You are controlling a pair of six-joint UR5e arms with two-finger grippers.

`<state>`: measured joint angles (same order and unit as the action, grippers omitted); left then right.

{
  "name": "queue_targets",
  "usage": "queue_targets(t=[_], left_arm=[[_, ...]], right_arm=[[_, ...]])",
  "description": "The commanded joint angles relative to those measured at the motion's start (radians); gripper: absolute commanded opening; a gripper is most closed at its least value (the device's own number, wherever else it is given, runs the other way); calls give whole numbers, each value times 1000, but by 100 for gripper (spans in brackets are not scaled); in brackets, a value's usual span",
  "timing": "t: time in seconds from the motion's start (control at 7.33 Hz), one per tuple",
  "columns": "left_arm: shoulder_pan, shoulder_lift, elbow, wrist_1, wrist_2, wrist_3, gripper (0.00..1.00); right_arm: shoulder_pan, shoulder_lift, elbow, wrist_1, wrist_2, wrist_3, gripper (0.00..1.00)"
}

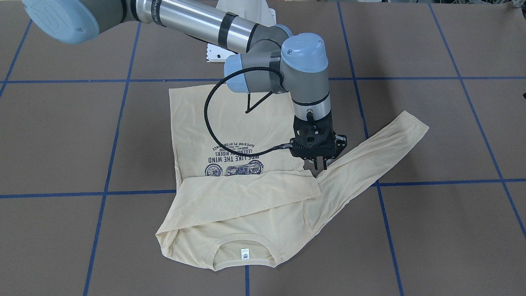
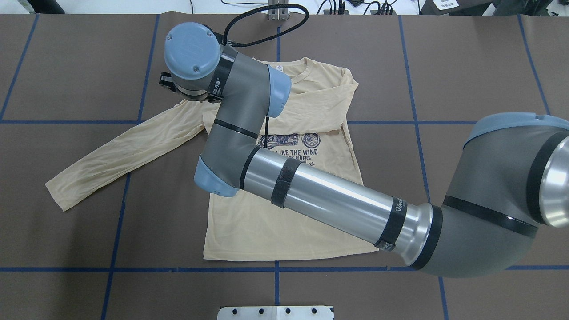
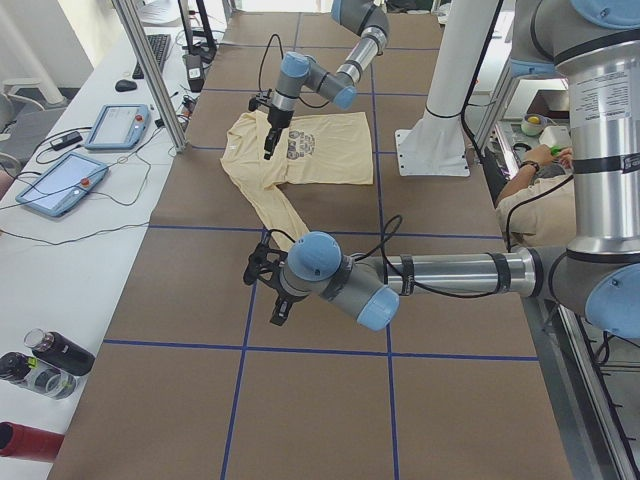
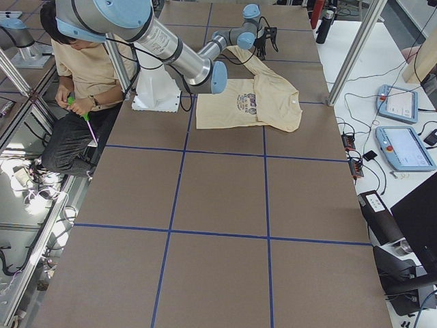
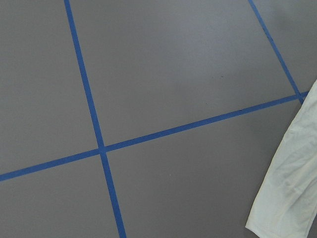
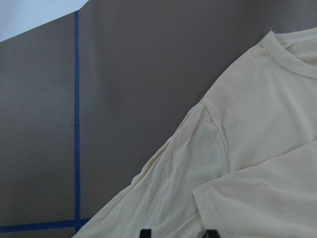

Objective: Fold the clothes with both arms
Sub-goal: 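Carry the grasped sleeve across the shirt front toward the other sleeve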

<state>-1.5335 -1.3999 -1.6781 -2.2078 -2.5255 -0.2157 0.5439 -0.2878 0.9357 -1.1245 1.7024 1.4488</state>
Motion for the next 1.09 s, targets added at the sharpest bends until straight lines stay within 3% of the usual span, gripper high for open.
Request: queue_targets(t=[0.0, 0.14, 0.27, 0.41, 0.55, 0.96], left_arm=[[54, -4, -6, -82, -22, -193, 99], [125, -5, -3, -180, -9, -355, 99], [188, -5, -2, -272, 22, -463, 99], [234, -2, 3, -308, 68, -519, 99], [284, -2, 1, -309, 80, -549, 99], [375, 2, 1, -331, 224, -680, 99]], right_arm=[[17, 16, 37, -6, 16, 84, 100], [43, -11, 128, -118, 104, 123, 100], [57, -92, 308, -294, 140, 125, 100], [62, -238, 501, -355, 141, 125, 99], [85, -422, 687, -362, 170, 117, 98], [171, -708, 919, -356, 273, 96, 95]])
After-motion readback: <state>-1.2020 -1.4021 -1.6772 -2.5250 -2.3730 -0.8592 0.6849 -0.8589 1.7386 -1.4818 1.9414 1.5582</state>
